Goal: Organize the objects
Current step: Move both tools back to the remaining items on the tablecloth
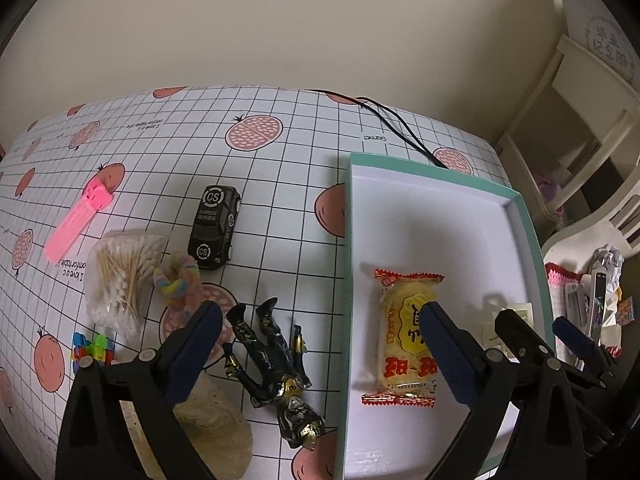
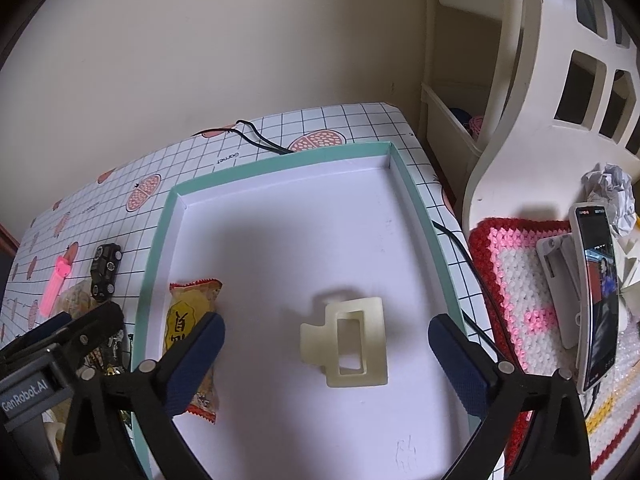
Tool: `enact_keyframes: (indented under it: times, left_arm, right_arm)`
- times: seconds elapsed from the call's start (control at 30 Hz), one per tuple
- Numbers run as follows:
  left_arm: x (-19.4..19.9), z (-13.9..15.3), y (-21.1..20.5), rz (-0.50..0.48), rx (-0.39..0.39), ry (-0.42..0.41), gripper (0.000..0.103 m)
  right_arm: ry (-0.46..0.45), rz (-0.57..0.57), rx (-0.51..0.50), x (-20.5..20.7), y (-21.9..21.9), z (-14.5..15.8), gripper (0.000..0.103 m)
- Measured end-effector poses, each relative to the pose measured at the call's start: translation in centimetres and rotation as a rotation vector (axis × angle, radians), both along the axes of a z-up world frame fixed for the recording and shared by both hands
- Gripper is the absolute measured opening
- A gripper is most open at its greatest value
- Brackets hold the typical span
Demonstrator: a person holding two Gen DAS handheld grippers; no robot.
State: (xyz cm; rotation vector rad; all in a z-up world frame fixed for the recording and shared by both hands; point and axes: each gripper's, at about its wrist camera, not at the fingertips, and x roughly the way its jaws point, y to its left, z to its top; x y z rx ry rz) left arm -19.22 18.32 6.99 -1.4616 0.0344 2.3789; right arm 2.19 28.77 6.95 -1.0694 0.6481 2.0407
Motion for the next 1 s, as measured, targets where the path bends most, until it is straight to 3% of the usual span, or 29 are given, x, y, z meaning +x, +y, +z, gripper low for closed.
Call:
enact_keyframes:
  times: [0.3,0.5,1.0]
  left_arm:
    - [-0.3,0.5,-1.0,0.030,0.017,0.015,0.100]
    - [0.1,2.4,-2.5,0.043,0.045,0.051,0.100]
    - [0.4,7.5,-12.3,0.122,0.079,0.117,0.100]
  right_arm:
    - [-0.004,0.009,0.015,-0.1,-0.2,0.7,0.103]
    - [0.073,0.026,0.033,-0.2,-1.4,3.7,0.103]
    - [0.186,0.192,0.068,-5.0,-8.7,9.1,0.103]
